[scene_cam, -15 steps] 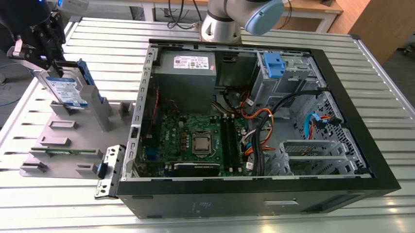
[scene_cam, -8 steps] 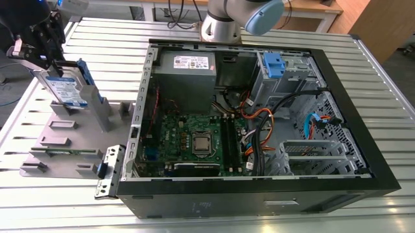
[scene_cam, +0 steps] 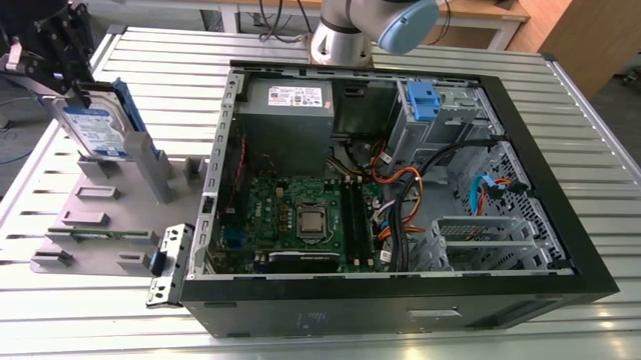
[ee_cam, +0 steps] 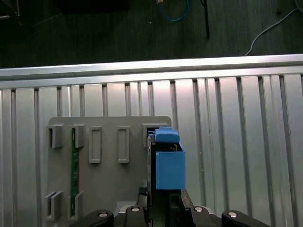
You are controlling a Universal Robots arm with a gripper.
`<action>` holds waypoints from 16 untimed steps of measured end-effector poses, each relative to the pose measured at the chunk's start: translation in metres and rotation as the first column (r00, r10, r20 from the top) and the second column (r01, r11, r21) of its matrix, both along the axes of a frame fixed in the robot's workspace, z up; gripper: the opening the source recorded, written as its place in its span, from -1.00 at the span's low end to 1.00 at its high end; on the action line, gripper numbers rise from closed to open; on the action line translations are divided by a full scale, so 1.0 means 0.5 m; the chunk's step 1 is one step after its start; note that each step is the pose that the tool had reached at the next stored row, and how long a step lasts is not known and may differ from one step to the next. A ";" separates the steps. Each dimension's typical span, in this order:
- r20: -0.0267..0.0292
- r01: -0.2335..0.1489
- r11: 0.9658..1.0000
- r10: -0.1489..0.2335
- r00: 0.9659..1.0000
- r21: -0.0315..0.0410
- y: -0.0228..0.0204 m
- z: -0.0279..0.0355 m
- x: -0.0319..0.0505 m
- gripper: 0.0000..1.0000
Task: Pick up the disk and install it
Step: 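Pick up the disk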
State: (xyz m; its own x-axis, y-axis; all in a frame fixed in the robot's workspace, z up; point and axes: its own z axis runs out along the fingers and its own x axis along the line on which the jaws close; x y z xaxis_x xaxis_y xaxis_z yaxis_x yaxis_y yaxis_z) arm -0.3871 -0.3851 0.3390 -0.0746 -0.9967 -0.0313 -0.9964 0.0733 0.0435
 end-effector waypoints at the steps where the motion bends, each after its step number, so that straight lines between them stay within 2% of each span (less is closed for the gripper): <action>1: 0.000 0.000 1.000 0.000 1.000 0.000 0.0000 0.007 0.000 -0.30; 16: 0.000 0.000 1.000 0.000 1.000 0.000 0.0000 0.109 0.000 -0.30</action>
State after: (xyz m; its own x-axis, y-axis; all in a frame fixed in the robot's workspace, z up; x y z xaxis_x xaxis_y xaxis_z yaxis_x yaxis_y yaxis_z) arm -0.3871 -0.3851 0.3936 -0.0746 -0.9967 -0.0312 -0.9964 0.0732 0.0436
